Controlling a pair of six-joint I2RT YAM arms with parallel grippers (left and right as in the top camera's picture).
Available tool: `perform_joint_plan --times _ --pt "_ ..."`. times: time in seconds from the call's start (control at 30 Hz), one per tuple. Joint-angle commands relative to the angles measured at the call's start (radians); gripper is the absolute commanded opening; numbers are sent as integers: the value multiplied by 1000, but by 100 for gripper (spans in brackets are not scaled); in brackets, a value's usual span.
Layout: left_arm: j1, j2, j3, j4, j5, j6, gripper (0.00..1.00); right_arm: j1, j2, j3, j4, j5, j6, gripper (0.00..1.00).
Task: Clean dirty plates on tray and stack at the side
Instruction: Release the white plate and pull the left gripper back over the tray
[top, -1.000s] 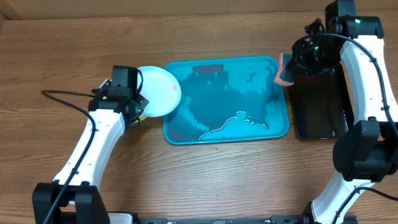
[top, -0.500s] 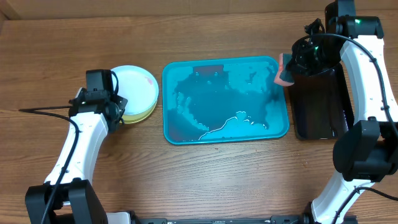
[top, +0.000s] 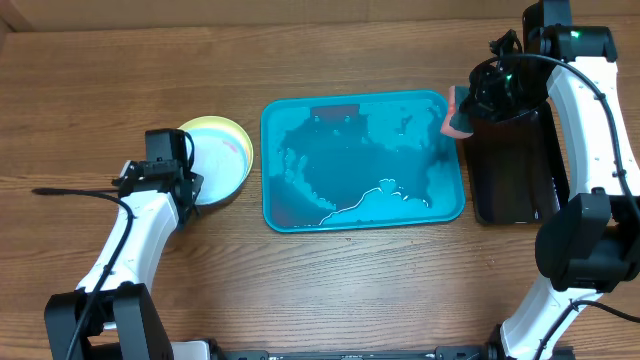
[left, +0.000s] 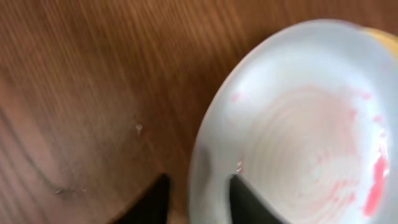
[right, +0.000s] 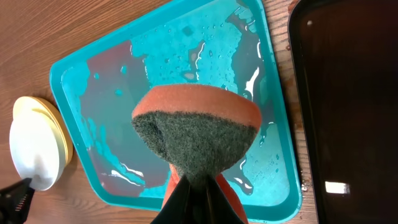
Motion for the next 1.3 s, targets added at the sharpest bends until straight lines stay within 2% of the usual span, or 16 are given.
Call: perform_joint_plan --times 0.0,0.1,0.27,0.53,0.7,0.8,1.07,1.27 --pt "-3 -26 -6 44 -6 134 45 2 -1 6 2 -1 -5 5" --pt "-6 -26 2 82 45 216 51 2 -1 6 2 -1 -5 5" --pt "-18 -26 22 119 107 318 52 2 -1 6 -2 -1 -5 6" --pt "-21 -26 22 87 124 497 51 2 -1 6 -7 -1 -9 6" --pt "-25 -26 76 89 279 601 46 2 -1 6 -5 -1 -9 5" --pt "-63 -26 161 45 317 691 52 2 -1 6 -6 -2 -9 4" --pt "-259 -26 287 -26 290 742 60 -56 -26 6 -5 33 -7 4" --pt "-369 -19 287 -27 286 741 69 -146 -36 3 -39 315 15 4"
